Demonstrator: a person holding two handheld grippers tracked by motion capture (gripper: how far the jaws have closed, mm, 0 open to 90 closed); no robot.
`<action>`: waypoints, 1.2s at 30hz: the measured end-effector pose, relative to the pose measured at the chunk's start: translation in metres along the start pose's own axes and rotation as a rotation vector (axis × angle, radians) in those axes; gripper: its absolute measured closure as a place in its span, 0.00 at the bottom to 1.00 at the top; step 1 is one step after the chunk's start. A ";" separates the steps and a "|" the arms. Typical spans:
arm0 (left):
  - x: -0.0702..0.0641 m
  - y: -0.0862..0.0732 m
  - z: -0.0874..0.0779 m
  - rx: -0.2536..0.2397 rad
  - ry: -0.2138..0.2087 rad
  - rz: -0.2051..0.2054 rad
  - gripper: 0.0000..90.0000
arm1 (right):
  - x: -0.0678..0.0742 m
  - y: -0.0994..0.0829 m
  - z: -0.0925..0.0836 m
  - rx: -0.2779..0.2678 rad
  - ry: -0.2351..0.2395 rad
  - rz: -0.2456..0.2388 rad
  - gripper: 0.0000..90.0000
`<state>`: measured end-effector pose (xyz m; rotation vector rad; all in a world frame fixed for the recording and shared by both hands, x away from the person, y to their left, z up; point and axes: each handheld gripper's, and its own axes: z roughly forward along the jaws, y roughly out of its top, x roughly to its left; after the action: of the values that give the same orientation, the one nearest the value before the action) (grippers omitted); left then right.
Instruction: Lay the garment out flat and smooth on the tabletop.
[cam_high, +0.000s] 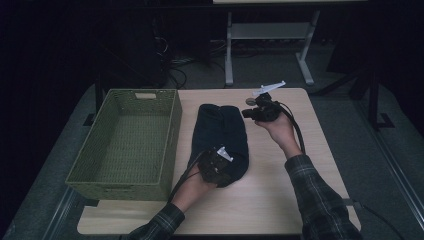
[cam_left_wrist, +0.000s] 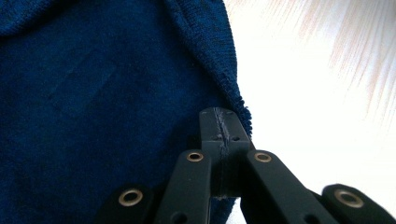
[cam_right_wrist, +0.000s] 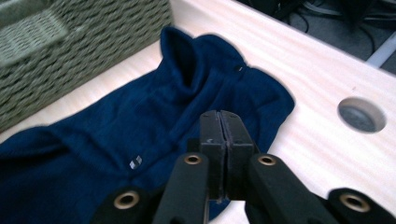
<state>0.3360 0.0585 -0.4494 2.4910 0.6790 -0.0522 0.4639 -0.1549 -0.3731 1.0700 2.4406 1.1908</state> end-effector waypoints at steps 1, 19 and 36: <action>0.000 0.000 0.000 0.000 -0.001 -0.002 1.00 | 0.002 -0.004 -0.001 0.003 0.009 0.002 0.99; 0.000 0.000 0.000 -0.005 -0.002 0.000 1.00 | 0.023 -0.076 0.016 0.094 0.070 -0.025 1.00; 0.010 0.013 -0.032 -0.080 0.037 -0.011 1.00 | 0.031 -0.092 0.038 0.177 0.044 -0.065 1.00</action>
<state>0.3473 0.0706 -0.4172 2.4175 0.6968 0.0168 0.4127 -0.1478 -0.4634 1.0098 2.6340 1.0051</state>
